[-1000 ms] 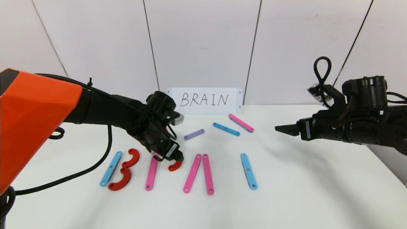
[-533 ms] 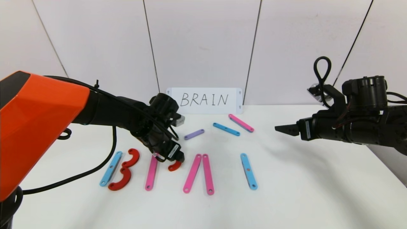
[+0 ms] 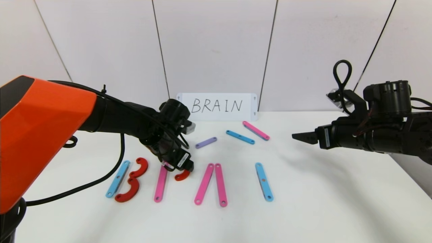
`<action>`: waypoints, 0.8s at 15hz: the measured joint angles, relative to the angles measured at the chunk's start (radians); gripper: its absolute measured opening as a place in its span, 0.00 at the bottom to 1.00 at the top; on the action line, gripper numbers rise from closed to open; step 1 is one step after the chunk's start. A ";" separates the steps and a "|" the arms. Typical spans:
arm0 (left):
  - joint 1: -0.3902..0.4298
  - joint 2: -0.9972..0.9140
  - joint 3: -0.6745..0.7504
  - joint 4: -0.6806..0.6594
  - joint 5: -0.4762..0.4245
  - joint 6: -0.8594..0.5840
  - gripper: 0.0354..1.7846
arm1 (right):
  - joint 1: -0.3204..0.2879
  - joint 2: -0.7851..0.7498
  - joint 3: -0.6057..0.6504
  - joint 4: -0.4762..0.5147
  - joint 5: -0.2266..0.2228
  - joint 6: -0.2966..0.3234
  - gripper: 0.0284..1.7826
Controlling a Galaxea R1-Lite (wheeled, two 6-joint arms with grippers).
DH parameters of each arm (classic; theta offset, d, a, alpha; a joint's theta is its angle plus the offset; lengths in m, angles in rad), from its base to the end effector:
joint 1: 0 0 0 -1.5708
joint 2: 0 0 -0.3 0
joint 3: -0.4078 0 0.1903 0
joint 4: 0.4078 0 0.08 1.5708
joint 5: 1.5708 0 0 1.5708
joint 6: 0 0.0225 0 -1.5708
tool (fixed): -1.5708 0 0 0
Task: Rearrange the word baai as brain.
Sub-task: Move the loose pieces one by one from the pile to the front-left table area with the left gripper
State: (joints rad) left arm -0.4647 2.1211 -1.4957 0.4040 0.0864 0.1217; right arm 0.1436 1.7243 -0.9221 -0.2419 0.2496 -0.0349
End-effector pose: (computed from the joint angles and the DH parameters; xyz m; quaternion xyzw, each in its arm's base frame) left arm 0.3544 -0.1755 0.1269 0.1857 0.4629 -0.1922 0.8452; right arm 0.3038 0.0495 0.1692 -0.0018 0.2728 0.1925 0.9426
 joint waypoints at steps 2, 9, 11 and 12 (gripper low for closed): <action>0.001 0.000 -0.001 0.000 0.001 0.000 0.97 | 0.000 0.000 0.000 0.000 0.000 0.000 0.98; 0.025 0.000 -0.001 0.002 0.006 0.003 0.97 | 0.001 0.000 0.001 0.000 0.000 0.000 0.98; 0.034 -0.001 -0.003 0.003 0.007 0.002 0.97 | 0.001 0.000 0.002 0.000 0.000 0.000 0.98; 0.036 -0.002 -0.003 0.011 0.007 0.003 0.97 | 0.001 0.000 0.002 0.000 0.000 0.000 0.98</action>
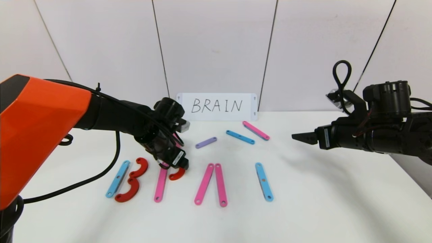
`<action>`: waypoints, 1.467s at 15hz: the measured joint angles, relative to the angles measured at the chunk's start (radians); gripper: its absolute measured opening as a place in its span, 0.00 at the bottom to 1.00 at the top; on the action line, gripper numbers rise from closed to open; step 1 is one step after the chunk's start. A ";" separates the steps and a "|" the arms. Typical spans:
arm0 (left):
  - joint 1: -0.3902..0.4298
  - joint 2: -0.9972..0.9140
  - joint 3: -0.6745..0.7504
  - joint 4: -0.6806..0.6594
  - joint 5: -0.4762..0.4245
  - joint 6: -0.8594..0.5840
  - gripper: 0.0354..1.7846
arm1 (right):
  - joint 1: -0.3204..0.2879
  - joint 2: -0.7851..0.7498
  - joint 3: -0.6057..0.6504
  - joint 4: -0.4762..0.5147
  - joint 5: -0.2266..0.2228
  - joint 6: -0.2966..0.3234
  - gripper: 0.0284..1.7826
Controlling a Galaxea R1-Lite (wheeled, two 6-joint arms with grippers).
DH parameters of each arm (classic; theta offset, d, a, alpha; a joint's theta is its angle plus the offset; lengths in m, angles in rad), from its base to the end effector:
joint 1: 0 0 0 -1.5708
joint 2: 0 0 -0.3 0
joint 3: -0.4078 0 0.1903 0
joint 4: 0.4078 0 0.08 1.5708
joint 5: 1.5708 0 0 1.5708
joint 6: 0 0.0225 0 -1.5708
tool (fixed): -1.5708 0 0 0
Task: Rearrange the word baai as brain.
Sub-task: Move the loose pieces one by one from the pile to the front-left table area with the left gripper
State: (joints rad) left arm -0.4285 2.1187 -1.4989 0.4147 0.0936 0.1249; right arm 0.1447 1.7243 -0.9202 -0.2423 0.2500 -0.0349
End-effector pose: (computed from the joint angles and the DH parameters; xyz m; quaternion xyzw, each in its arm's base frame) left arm 0.3598 -0.1621 0.1280 0.1809 0.4678 -0.1744 0.8474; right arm 0.3036 0.0499 0.1688 -0.0019 0.2735 0.1932 0.9423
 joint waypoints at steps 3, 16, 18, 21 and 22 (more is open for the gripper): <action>0.003 -0.001 -0.003 0.004 -0.001 -0.001 0.97 | 0.000 0.000 0.000 0.000 0.000 0.000 0.98; -0.002 0.008 -0.148 -0.012 -0.129 -0.011 0.97 | -0.012 0.001 -0.007 0.000 0.001 0.002 0.98; -0.003 0.033 -0.189 -0.013 -0.150 -0.012 0.97 | -0.013 0.004 -0.010 0.000 0.000 0.002 0.98; -0.003 0.065 -0.243 -0.013 -0.202 -0.006 0.97 | -0.013 0.006 -0.012 0.000 0.000 0.002 0.98; -0.003 0.078 -0.265 -0.012 -0.223 -0.002 0.97 | -0.014 0.006 -0.012 0.000 0.000 0.002 0.98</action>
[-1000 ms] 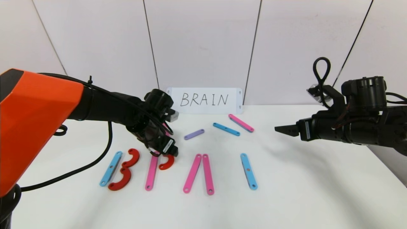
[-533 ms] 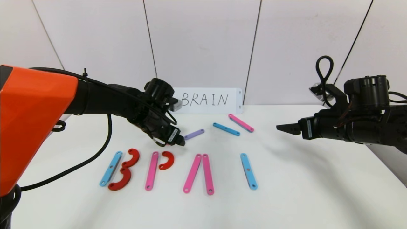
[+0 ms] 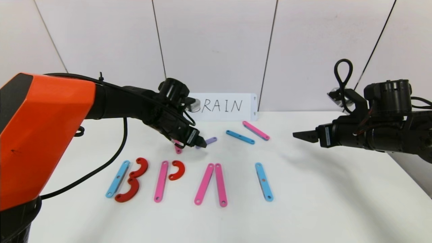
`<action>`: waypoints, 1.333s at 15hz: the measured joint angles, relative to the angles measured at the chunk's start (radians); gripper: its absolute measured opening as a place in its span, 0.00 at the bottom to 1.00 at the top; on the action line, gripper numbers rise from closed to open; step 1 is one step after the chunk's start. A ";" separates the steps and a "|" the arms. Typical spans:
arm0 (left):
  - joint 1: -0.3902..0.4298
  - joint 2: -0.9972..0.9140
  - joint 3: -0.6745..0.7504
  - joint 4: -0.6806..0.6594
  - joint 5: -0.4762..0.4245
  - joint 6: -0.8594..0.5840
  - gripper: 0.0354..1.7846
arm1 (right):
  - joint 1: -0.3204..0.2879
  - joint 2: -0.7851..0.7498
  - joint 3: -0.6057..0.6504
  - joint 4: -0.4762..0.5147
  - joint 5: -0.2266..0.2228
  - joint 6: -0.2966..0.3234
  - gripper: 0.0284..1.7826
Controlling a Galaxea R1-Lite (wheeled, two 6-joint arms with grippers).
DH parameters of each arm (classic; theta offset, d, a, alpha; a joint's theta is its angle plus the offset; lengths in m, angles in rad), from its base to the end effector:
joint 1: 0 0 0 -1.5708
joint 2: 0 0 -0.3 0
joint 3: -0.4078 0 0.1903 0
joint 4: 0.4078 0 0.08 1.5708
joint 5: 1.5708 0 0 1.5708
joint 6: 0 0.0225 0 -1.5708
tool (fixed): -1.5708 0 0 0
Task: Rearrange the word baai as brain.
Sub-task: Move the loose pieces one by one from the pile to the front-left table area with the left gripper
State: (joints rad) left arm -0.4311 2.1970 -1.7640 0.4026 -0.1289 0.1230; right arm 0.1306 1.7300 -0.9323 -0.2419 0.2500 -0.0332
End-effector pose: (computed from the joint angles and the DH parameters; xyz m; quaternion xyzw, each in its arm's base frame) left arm 0.3937 -0.1843 0.1624 0.1149 0.3848 -0.2768 0.8730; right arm 0.3067 0.0459 0.1702 0.0007 0.2708 0.1864 0.9444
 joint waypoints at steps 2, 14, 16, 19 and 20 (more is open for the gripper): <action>0.001 0.036 -0.049 0.008 -0.026 0.002 0.97 | -0.001 0.000 0.000 0.000 0.000 0.000 0.98; -0.005 0.188 -0.199 -0.001 -0.033 0.005 0.97 | -0.007 0.002 0.000 0.000 0.000 0.000 0.98; -0.010 0.202 -0.207 -0.005 -0.029 0.007 0.97 | -0.007 0.002 0.000 0.000 0.000 0.000 0.98; -0.020 0.220 -0.210 -0.049 -0.023 0.006 0.97 | -0.007 0.002 0.000 0.000 0.000 0.000 0.98; -0.021 0.227 -0.210 -0.083 -0.022 0.006 0.97 | -0.007 0.002 0.000 0.000 0.000 0.000 0.98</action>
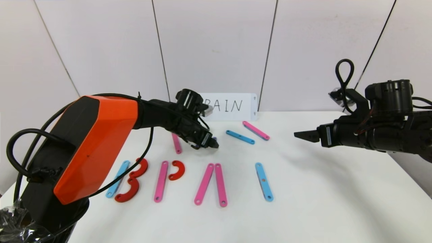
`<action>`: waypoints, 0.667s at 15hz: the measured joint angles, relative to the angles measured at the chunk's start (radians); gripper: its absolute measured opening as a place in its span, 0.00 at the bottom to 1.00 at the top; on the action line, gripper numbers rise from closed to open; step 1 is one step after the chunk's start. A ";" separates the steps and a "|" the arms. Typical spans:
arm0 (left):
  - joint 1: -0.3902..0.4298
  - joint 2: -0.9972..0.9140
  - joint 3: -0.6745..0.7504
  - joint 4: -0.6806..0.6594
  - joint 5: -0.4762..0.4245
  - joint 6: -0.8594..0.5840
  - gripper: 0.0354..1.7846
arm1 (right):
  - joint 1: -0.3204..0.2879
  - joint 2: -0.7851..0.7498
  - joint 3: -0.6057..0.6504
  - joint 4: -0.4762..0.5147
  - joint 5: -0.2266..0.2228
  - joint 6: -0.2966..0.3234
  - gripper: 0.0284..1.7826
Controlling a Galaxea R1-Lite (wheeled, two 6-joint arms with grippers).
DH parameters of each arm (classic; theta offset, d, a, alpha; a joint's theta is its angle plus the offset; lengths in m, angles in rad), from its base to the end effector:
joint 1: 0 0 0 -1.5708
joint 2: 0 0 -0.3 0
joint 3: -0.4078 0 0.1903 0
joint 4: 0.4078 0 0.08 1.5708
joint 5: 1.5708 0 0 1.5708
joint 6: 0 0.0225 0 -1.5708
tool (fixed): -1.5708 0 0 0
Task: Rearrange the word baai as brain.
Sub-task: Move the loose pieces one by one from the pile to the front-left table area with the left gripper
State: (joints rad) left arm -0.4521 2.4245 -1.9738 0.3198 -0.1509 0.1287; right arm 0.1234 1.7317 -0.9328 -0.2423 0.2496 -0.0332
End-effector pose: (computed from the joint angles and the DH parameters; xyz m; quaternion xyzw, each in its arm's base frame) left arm 0.4389 -0.2169 0.1178 0.1132 0.3531 -0.2985 0.8794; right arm 0.3074 0.0437 0.1698 0.0016 0.2712 0.1828 0.9450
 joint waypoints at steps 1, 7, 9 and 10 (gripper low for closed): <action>-0.001 0.006 0.000 -0.018 -0.001 -0.002 0.97 | 0.000 0.000 0.000 0.000 0.000 0.000 0.98; -0.003 0.010 0.008 -0.004 0.001 -0.001 0.91 | 0.001 0.003 0.000 0.000 0.000 -0.001 0.98; -0.003 0.006 0.008 0.011 0.000 -0.002 0.79 | 0.000 0.003 0.001 0.000 0.000 -0.002 0.98; -0.003 0.004 0.008 0.022 0.002 -0.002 0.71 | 0.000 0.003 0.001 0.000 0.000 -0.001 0.98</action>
State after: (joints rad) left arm -0.4555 2.4285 -1.9657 0.3419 -0.1491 0.1268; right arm 0.1236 1.7351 -0.9317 -0.2423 0.2500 -0.0345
